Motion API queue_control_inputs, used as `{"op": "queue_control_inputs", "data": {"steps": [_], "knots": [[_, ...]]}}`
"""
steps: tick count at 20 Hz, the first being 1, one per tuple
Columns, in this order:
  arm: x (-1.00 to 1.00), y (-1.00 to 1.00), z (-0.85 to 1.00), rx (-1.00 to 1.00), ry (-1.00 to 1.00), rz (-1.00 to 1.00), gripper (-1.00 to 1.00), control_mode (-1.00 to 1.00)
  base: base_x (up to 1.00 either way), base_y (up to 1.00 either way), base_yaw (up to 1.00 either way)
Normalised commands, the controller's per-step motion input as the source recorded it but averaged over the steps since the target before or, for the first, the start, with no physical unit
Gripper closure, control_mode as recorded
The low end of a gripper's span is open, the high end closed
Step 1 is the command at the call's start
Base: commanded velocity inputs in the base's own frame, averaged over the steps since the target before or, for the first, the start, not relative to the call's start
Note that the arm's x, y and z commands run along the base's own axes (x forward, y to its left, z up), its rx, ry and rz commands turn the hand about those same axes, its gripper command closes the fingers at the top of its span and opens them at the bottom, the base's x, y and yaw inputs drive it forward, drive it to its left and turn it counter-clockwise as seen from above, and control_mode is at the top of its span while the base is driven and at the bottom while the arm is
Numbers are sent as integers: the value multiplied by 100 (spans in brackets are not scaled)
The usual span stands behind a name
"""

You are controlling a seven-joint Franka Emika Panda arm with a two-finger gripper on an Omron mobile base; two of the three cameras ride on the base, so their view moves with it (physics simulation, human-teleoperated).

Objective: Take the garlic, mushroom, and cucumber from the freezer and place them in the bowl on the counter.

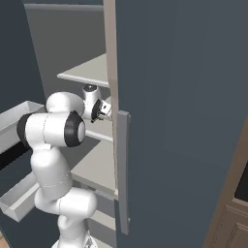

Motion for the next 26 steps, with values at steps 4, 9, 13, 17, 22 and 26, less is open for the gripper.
{"op": "queue_control_inputs", "data": {"steps": [4,9,13,17,22,26], "knots": [[-37,0,-19,0,-1,0,100,-100,0,0,0],[-37,-4,-2,0,0,0,100,-100,0,0,0],[-42,-1,0,0,1,0,100,-100,0,0,0],[-53,0,0,0,5,0,100,-100,0,0,0],[-53,-8,0,0,1,0,100,-100,0,0,0],[-62,-2,8,0,2,0,100,-100,0,0,0]]}}
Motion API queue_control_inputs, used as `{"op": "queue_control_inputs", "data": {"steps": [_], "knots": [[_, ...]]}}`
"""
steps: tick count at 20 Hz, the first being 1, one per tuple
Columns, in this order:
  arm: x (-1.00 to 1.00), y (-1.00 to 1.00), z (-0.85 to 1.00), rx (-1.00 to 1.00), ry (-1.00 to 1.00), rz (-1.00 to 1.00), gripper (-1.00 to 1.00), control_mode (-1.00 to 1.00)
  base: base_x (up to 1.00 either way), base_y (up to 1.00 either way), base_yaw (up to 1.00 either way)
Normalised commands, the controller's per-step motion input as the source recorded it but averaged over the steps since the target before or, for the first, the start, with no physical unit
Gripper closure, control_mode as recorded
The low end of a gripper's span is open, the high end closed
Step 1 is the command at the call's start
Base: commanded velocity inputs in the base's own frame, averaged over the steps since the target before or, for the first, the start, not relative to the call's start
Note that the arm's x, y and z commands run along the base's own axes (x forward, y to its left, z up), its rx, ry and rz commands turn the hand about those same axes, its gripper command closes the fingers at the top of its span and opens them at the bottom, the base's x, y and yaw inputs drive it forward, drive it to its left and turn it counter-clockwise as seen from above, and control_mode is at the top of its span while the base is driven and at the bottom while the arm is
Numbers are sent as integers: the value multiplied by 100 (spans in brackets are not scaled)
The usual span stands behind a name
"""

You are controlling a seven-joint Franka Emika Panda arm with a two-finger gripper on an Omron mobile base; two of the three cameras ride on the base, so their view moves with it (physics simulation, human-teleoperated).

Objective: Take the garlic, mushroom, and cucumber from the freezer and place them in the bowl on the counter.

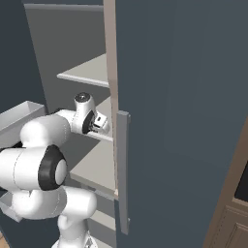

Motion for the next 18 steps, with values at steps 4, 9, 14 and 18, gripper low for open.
{"op": "queue_control_inputs", "data": {"steps": [4,9,14,18], "knots": [[-66,0,14,0,1,0,100,-100,0,0,0],[-74,0,11,0,0,0,100,-100,0,0,0],[-82,0,13,0,0,0,100,-100,0,0,0],[-82,0,22,0,-2,0,100,-100,0,0,0]]}}
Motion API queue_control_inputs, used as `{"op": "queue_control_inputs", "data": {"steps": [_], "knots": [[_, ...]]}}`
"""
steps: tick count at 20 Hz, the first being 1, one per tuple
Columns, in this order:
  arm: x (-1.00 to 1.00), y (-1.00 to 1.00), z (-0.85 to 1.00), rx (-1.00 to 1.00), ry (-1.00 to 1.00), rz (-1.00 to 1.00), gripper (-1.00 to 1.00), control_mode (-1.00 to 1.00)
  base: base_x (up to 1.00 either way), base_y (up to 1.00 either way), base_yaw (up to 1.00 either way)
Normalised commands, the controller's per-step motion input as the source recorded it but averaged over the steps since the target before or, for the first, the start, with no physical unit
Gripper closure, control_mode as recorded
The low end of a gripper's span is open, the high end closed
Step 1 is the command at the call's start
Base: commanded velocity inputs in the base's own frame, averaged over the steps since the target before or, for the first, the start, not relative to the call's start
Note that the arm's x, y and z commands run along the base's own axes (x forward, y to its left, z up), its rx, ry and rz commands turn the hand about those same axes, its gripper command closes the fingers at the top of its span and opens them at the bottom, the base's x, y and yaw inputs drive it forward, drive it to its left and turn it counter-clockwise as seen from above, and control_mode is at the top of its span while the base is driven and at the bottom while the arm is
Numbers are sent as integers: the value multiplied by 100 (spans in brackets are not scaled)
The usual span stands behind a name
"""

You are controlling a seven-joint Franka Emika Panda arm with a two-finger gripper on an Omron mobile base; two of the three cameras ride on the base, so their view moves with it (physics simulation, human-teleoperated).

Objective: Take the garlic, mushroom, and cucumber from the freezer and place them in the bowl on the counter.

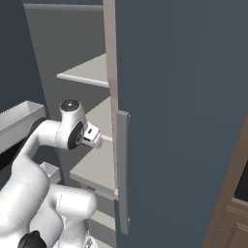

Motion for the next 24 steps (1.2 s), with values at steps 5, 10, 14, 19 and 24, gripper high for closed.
{"op": "queue_control_inputs", "data": {"steps": [5,10,14,19,24], "knots": [[-55,0,40,0,-6,0,100,-100,0,0,0],[-58,0,59,0,-14,0,100,-100,0,0,0],[-57,0,52,0,-6,0,100,-100,0,0,0],[-51,0,41,0,0,0,100,-100,0,0,0],[-45,0,41,0,0,0,100,-100,0,0,0]]}}
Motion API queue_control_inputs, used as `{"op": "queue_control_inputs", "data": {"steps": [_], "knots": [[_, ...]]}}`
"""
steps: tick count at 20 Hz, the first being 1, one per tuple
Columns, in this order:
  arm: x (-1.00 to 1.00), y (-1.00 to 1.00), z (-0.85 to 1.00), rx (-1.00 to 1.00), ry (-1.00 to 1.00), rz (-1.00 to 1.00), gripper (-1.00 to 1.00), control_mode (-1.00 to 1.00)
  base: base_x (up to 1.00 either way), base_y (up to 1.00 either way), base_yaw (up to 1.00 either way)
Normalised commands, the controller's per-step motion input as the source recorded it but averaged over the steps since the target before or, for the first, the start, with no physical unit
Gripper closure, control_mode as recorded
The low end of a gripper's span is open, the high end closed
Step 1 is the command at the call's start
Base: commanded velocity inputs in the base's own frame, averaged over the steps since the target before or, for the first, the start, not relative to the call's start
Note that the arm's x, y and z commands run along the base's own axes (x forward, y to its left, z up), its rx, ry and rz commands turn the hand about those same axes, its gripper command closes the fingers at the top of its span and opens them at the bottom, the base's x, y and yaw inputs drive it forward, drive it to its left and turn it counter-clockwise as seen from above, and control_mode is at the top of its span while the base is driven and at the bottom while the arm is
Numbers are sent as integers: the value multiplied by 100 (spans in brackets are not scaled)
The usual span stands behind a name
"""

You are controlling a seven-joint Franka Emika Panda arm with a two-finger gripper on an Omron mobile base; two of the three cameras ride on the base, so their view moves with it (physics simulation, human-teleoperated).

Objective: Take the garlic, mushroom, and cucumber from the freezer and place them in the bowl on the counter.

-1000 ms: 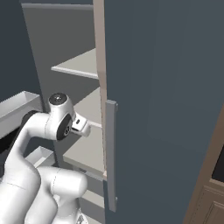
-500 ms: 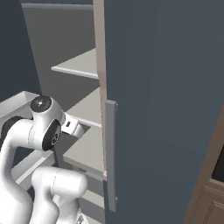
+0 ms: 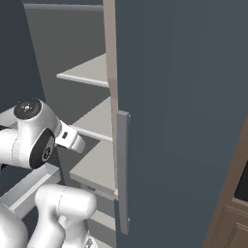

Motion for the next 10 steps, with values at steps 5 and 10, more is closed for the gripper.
{"op": "queue_control_inputs", "data": {"steps": [5,10], "knots": [[-25,0,11,0,-1,0,100,-100,0,0,0],[-31,6,1,0,-5,0,100,100,-40,19,0]]}}
